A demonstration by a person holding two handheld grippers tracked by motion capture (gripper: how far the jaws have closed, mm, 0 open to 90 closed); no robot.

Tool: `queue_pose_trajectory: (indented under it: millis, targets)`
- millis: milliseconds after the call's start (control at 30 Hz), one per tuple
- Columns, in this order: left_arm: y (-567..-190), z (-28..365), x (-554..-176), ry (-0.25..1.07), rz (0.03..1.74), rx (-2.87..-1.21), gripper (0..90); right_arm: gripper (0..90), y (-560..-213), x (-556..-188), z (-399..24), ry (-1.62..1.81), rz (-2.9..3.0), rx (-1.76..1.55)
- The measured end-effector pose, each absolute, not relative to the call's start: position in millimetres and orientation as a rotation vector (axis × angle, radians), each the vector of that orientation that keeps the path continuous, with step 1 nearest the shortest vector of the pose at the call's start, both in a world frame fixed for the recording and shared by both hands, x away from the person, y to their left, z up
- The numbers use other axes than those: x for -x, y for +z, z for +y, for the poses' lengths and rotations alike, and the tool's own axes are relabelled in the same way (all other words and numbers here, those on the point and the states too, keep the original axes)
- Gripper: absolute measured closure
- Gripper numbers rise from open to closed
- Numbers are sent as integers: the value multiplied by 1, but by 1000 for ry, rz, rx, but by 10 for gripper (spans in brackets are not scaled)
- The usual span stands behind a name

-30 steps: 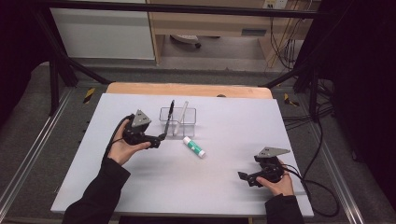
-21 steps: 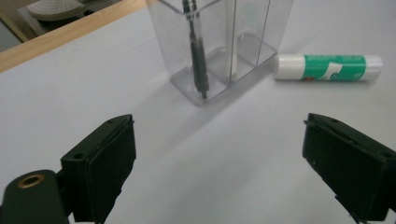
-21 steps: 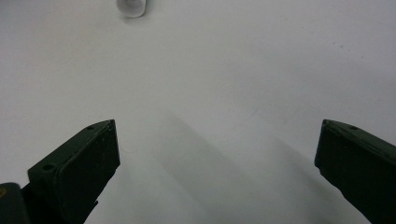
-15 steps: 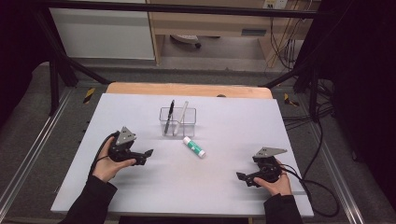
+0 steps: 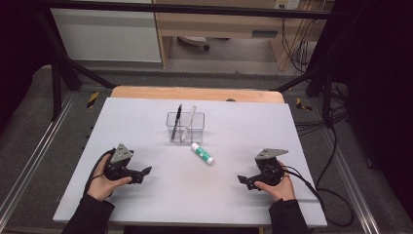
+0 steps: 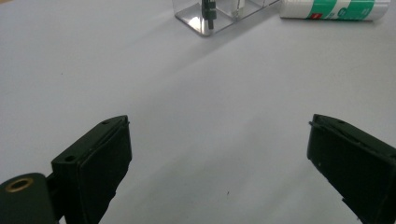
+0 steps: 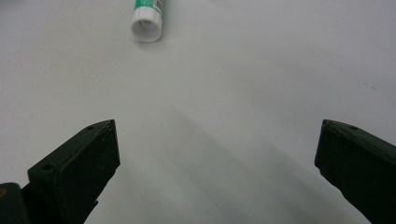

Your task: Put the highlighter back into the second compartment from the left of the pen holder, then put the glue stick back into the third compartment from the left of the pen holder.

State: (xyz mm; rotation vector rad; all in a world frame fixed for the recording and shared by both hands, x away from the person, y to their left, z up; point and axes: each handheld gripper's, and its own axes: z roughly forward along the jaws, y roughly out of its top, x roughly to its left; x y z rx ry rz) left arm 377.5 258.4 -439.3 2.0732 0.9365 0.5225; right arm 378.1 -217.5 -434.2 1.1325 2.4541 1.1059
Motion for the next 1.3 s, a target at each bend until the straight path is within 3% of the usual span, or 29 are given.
queue_pose_trajectory:
  millis: [1300]
  targets:
    - [-450,279,-373,497,993,-2061,62,36,-396,-437,-96,906,2579,-981]
